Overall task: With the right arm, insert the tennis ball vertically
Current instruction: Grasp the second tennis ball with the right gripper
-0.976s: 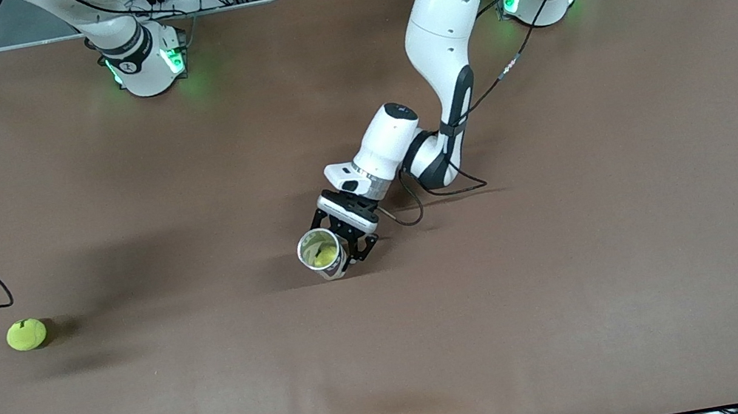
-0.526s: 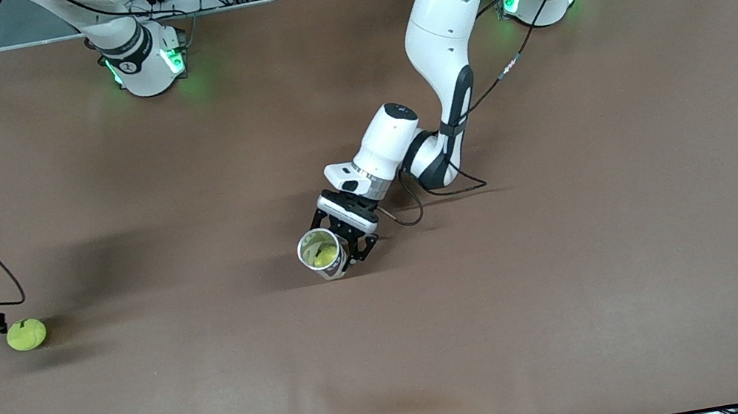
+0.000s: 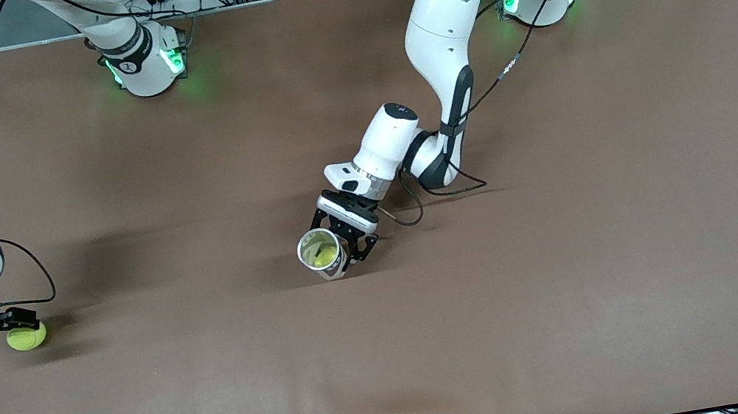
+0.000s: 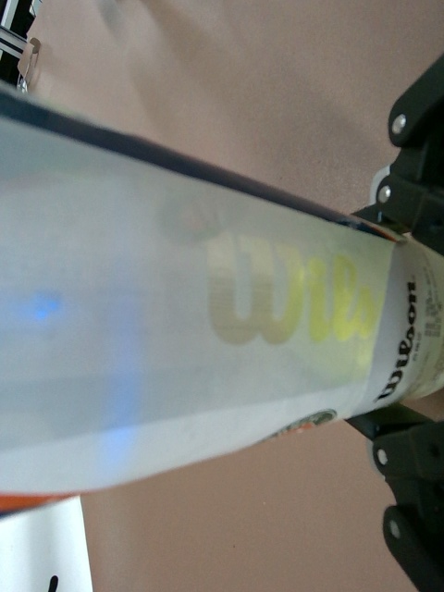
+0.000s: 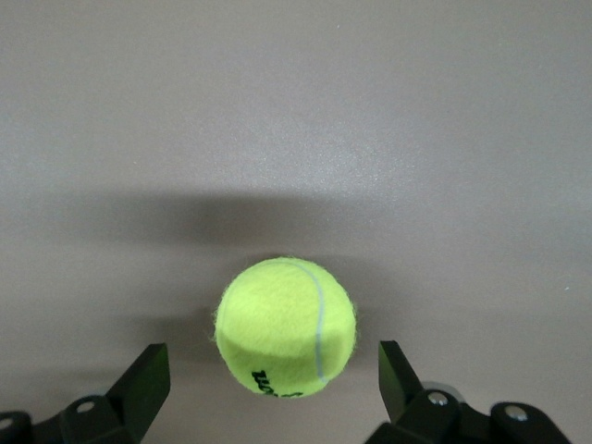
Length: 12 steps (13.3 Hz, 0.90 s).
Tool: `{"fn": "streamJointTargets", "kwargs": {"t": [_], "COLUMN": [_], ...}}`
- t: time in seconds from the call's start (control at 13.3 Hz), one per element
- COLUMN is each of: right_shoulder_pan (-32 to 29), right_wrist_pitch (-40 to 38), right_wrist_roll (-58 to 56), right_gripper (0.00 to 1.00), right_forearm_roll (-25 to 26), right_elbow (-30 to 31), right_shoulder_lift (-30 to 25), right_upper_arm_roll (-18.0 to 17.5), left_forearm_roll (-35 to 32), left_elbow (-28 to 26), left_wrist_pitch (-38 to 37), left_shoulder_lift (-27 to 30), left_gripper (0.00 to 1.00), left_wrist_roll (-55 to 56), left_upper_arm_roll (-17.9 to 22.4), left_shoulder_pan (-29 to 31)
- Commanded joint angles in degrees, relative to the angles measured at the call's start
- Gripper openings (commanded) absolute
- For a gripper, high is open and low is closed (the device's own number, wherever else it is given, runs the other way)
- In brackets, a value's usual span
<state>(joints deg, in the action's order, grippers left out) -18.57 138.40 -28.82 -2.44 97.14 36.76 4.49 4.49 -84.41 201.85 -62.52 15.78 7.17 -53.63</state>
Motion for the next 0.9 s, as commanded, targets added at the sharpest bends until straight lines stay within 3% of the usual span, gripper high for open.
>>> {"fn": "streamJointTargets", "kwargs": {"t": [0.0,0.45,0.6,0.68,0.75,0.83], "right_shoulder_pan": [-1.3,-1.47,-1.47,-1.47,-0.95,-0.16], "right_wrist_pitch": [2.84,5.57,5.57,5.48,4.96,4.34], "right_wrist_roll": [-4.39,-4.58,-4.49,-4.4,-3.97,-3.62], "right_gripper": [1.0,1.0,0.62,0.35,0.14,0.0], "right_forearm_roll": [-1.43,-1.43,-1.52,-1.52,-1.52,-1.52], "right_elbow": [0.42,0.51,0.51,0.51,0.42,0.34], "right_shoulder_lift": [0.77,3.14,3.14,3.06,2.8,2.1], "right_upper_arm_roll": [-1.06,-1.06,-1.06,-1.06,-1.06,-1.06], "left_forearm_roll": [1.4,1.49,1.4,1.49,1.49,1.49], "left_elbow": [1.61,1.61,1.61,1.61,1.61,1.61], "left_wrist_pitch": [0.57,0.57,0.57,0.57,0.57,0.57], "left_shoulder_lift": [-1.46,-1.55,-1.46,-1.46,-1.55,-1.55], "left_gripper": [0.72,0.73,0.73,0.77,0.81,0.83], "left_wrist_roll": [0.22,0.22,0.22,0.22,0.22,0.22], "left_upper_arm_roll": [0.92,0.92,0.92,0.92,0.92,0.92], "left_shoulder_pan": [-0.86,-0.86,-0.86,-0.86,-0.86,-0.86]}}
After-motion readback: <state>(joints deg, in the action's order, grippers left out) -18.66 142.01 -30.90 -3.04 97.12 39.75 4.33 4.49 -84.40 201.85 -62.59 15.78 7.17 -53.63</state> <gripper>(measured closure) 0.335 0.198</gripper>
